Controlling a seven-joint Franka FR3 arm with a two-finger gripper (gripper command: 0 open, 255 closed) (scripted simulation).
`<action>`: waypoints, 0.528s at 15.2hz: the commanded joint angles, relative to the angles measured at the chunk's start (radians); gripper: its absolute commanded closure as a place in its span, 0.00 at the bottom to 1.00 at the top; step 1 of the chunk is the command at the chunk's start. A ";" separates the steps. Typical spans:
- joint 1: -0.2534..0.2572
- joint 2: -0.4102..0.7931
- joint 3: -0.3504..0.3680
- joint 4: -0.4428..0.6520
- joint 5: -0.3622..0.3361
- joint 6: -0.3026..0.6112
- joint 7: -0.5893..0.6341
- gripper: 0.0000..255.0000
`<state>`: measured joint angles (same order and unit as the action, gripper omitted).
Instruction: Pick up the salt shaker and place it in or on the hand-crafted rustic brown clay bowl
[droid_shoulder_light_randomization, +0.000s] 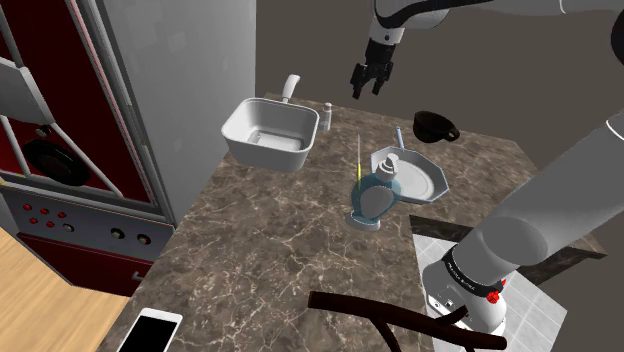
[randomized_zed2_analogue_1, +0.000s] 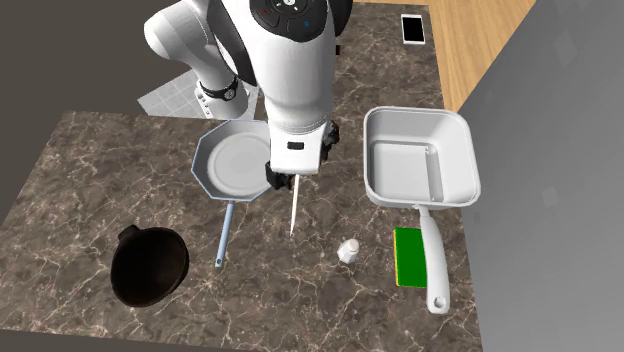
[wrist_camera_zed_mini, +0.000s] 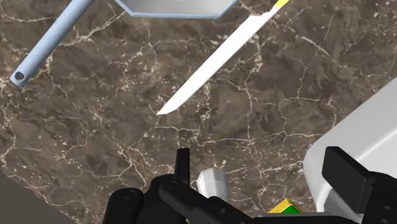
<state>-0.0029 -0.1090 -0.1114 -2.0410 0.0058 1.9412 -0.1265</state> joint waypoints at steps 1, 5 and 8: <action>-0.001 0.089 -0.006 0.070 0.022 0.017 -0.018 0.00; -0.008 0.247 -0.010 0.201 0.067 0.038 -0.048 0.00; -0.018 0.369 -0.007 0.316 0.100 0.039 -0.068 0.00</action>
<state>-0.0150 0.2092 -0.1181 -1.7705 0.0933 1.9760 -0.1834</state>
